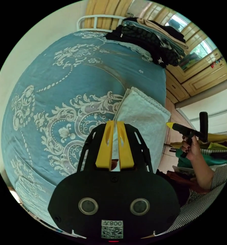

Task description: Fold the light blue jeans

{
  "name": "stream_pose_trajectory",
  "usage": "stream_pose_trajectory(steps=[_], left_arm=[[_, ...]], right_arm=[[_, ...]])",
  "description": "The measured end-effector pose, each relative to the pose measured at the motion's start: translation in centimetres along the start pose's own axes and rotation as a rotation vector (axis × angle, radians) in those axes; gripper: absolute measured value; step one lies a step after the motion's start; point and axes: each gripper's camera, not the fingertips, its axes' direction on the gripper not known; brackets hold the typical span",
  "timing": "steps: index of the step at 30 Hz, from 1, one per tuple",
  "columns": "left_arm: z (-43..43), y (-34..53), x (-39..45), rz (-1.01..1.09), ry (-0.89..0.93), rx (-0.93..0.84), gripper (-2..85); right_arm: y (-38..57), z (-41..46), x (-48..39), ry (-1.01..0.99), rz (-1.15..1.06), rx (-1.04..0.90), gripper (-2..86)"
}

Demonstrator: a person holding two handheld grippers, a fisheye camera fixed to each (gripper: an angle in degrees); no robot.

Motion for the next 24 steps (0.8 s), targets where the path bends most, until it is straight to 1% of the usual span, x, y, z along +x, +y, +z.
stream_pose_trajectory(steps=[2,4,5,7,8,10,11,13,14,16,17,19,21,23,24], left_arm=[[-2.2,3.6,-1.7,-0.066,0.018,0.046,1.8],[-5.3,9.6,-4.3,-0.147,0.045,0.088,2.3],[-6.1,11.3,-5.1,-0.170,0.043,0.093,2.5],[-9.4,18.5,-8.5,-0.283,0.013,0.108,3.4],[-10.2,20.4,-9.4,-0.319,-0.003,0.106,3.7],[-12.7,27.5,-13.0,-0.479,-0.056,0.076,5.0],[-13.3,29.2,-13.9,-0.520,-0.061,0.074,5.3],[-15.1,34.7,-16.6,-0.636,-0.058,0.079,6.6],[-15.5,35.8,-17.1,-0.653,-0.063,0.079,6.8],[-16.6,38.8,-18.8,-0.677,-0.079,0.088,7.3],[-16.8,39.3,-19.2,-0.677,-0.084,0.089,7.4],[-17.0,40.7,-20.8,-0.666,-0.074,0.081,7.6],[-16.6,41.4,-22.2,-0.664,-0.042,0.046,7.7],[-15.8,42.0,-23.4,-0.649,-0.021,-0.023,7.5],[-15.0,42.5,-24.0,-0.642,-0.001,-0.086,7.1]], right_arm=[[0.2,0.2,-0.4,0.004,0.020,0.012,0.7],[0.6,0.2,-1.3,0.046,0.043,0.038,0.4],[0.7,0.2,-1.6,0.050,0.040,0.043,0.4],[0.9,0.8,-4.0,0.038,-0.017,0.034,0.2],[1.0,1.2,-4.9,0.036,-0.040,0.018,0.2],[1.2,4.0,-9.6,-0.004,-0.157,-0.070,0.1],[1.3,4.9,-11.0,-0.023,-0.196,-0.092,0.1],[2.1,9.6,-18.0,-0.124,-0.377,-0.213,0.1],[2.5,11.1,-19.9,-0.152,-0.424,-0.253,0.1],[4.8,17.3,-27.7,-0.220,-0.613,-0.425,0.1],[5.6,18.9,-29.6,-0.229,-0.657,-0.475,0.1],[9.4,25.2,-36.5,-0.271,-0.801,-0.665,0.1],[12.7,29.5,-40.7,-0.248,-0.905,-0.765,0.1],[15.9,33.4,-43.9,-0.190,-0.988,-0.842,0.1],[17.9,35.8,-45.7,-0.157,-1.031,-0.890,0.1]])
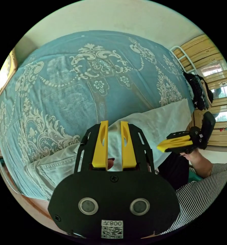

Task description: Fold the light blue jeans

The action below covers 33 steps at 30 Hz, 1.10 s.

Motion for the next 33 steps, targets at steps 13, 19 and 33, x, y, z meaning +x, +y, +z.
stream_pose_trajectory(steps=[13,19,33], left_arm=[[-6.1,16.0,-3.4,0.183,0.069,0.344,1.5],[-7.1,19.5,-4.6,0.235,0.019,0.353,1.4],[-9.4,19.4,-10.4,0.176,0.064,0.324,6.4]], right_arm=[[-11.2,7.0,-4.2,-0.037,-0.024,-0.124,0.1],[-19.2,2.9,-7.7,-0.043,-0.160,0.076,0.1],[-29.1,16.4,-11.3,0.085,-0.288,-0.346,0.2]])
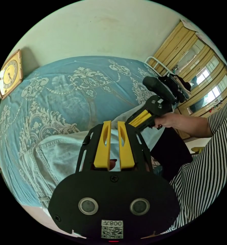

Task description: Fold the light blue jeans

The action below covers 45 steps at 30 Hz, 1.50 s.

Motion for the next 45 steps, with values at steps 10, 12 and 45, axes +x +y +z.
stream_pose_trajectory(steps=[10,12,45], left_arm=[[1.4,0.2,-2.1,0.050,-0.181,-0.183,2.8],[-0.3,0.9,-3.1,-0.006,-0.175,-0.088,2.1],[-1.1,6.4,-22.6,-0.477,0.015,0.213,0.6]], right_arm=[[-3.6,0.1,-0.2,0.012,0.020,0.029,0.1],[-3.9,-0.2,-0.1,0.022,0.032,0.051,0.1],[-10.7,-2.5,3.7,0.117,0.162,0.317,0.1]])
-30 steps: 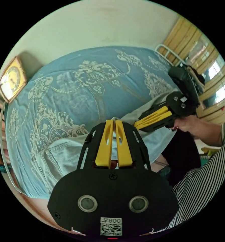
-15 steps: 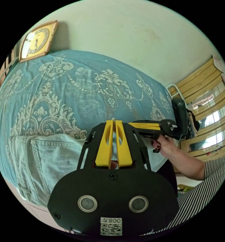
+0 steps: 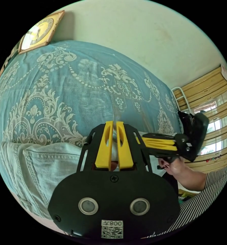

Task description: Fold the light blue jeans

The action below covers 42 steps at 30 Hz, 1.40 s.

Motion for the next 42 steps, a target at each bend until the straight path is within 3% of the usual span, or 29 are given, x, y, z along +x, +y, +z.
stream_pose_trajectory(steps=[3,5,9,12,17,22,27,33,37,42], left_arm=[[-1.2,0.5,-1.0,0.022,0.061,0.009,0.4],[-1.0,1.3,-1.1,0.068,0.060,-0.036,0.3],[1.3,3.9,-2.7,0.127,-0.129,-0.177,0.5],[0.6,3.9,-4.5,0.030,-0.032,-0.145,1.0],[-0.3,1.7,-3.5,0.146,0.016,-0.108,4.5],[3.8,-0.2,-5.2,0.168,-0.059,-0.296,7.5],[0.5,0.2,-7.1,0.148,0.068,-0.185,3.4],[2.1,1.8,-10.2,0.103,0.046,-0.242,2.4],[-2.4,3.7,-12.0,0.083,0.016,-0.118,2.7],[-9.5,9.0,-16.2,0.035,-0.073,0.001,2.5]], right_arm=[[-0.3,2.4,1.9,0.066,0.079,-0.061,0.1],[-0.1,3.0,3.3,0.009,0.132,-0.056,0.1],[0.1,3.0,4.0,-0.016,0.149,-0.040,0.1],[-0.3,3.2,4.2,-0.009,0.149,-0.060,0.0],[-0.1,2.2,3.6,-0.014,0.118,-0.032,0.1],[1.0,1.5,3.5,-0.041,0.107,-0.015,0.1],[2.1,0.9,3.9,-0.051,0.120,-0.021,0.2],[2.3,0.9,6.3,0.031,0.206,-0.012,0.1],[2.4,1.7,8.4,-0.048,0.275,-0.026,0.0],[1.0,1.1,6.0,-0.055,0.206,-0.002,0.1]])
